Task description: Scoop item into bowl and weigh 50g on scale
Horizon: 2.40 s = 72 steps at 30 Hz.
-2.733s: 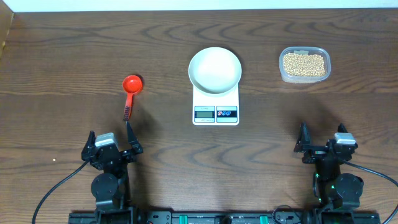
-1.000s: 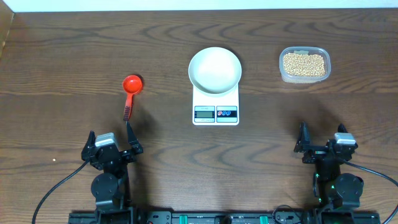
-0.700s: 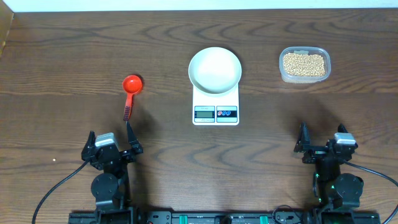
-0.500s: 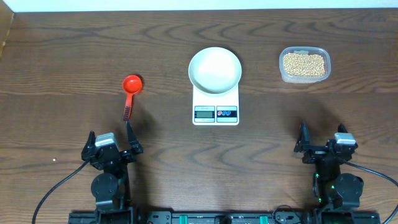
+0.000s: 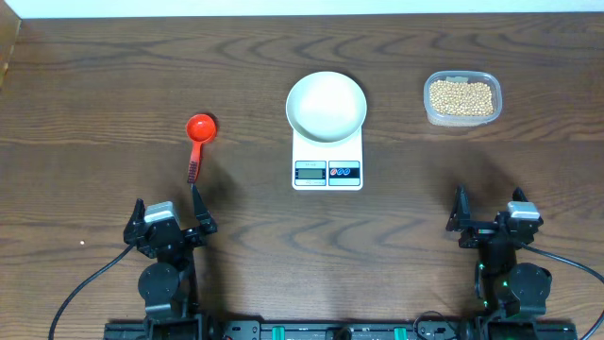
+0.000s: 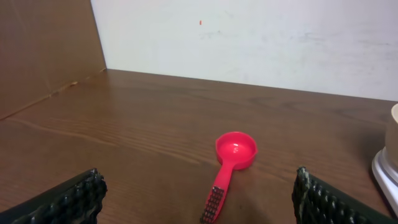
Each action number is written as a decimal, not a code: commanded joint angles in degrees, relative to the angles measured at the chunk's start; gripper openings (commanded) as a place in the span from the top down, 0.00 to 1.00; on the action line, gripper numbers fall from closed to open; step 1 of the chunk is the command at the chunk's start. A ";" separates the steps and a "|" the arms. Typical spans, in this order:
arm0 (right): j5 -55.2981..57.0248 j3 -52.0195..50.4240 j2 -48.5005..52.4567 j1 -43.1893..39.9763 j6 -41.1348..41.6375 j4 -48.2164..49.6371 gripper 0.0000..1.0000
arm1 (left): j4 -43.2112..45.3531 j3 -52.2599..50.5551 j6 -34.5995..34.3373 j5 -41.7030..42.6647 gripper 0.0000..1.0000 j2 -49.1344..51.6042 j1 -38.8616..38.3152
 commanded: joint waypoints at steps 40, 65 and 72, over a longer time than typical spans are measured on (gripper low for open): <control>-0.09 -0.07 -0.35 0.59 -0.48 -0.28 0.01 | -1.77 -0.59 -3.21 4.20 0.02 0.13 0.24; -0.09 -0.07 -0.35 0.57 -0.50 -0.28 0.01 | -9.35 48.22 -2.40 10.62 0.02 65.75 0.98; -0.09 -0.07 -0.35 0.57 -0.50 -0.28 0.01 | -23.71 71.58 -1.05 20.28 0.03 88.37 7.45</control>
